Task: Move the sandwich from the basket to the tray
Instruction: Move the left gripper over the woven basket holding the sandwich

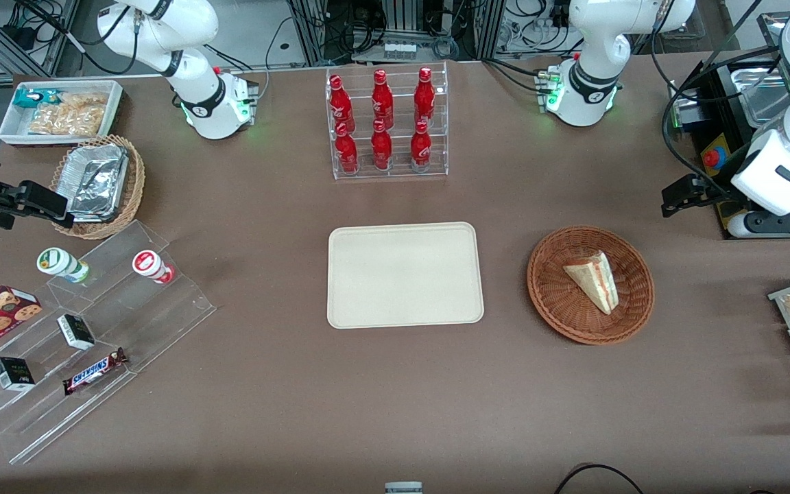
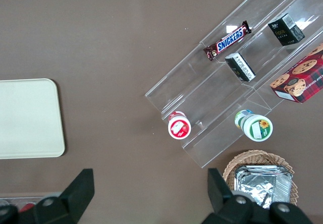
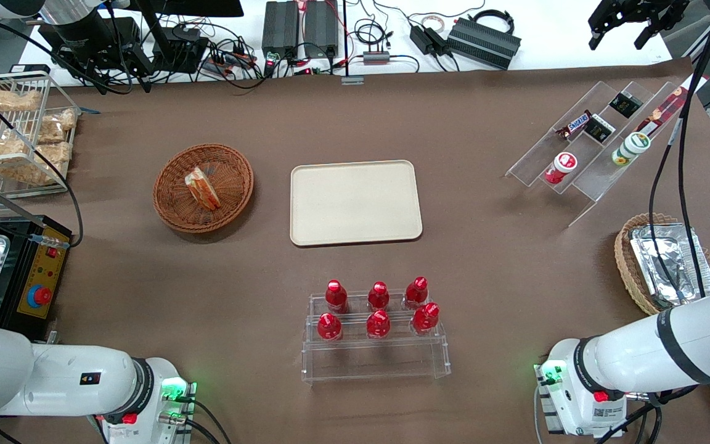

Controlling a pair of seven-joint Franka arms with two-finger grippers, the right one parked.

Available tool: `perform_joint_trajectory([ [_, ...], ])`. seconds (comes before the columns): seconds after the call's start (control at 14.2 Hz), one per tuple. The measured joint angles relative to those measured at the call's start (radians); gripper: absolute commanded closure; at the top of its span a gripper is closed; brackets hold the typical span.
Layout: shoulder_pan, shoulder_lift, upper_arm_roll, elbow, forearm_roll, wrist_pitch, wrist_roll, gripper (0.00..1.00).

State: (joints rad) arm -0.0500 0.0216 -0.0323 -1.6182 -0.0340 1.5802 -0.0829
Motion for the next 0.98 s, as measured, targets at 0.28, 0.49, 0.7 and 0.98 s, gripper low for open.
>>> perform_joint_trajectory([
  [0.28,0.0,0.001,0.001,-0.004,0.001,-0.005,0.0,0.0],
  [0.49,0.0,0.004,0.001,-0.049,0.001,-0.005,0.0,0.0],
  [0.7,0.0,0.016,0.001,-0.113,0.001,-0.001,0.0,0.0],
  [0.98,0.0,0.042,0.0,-0.247,0.002,0.11,0.0,0.0],
])
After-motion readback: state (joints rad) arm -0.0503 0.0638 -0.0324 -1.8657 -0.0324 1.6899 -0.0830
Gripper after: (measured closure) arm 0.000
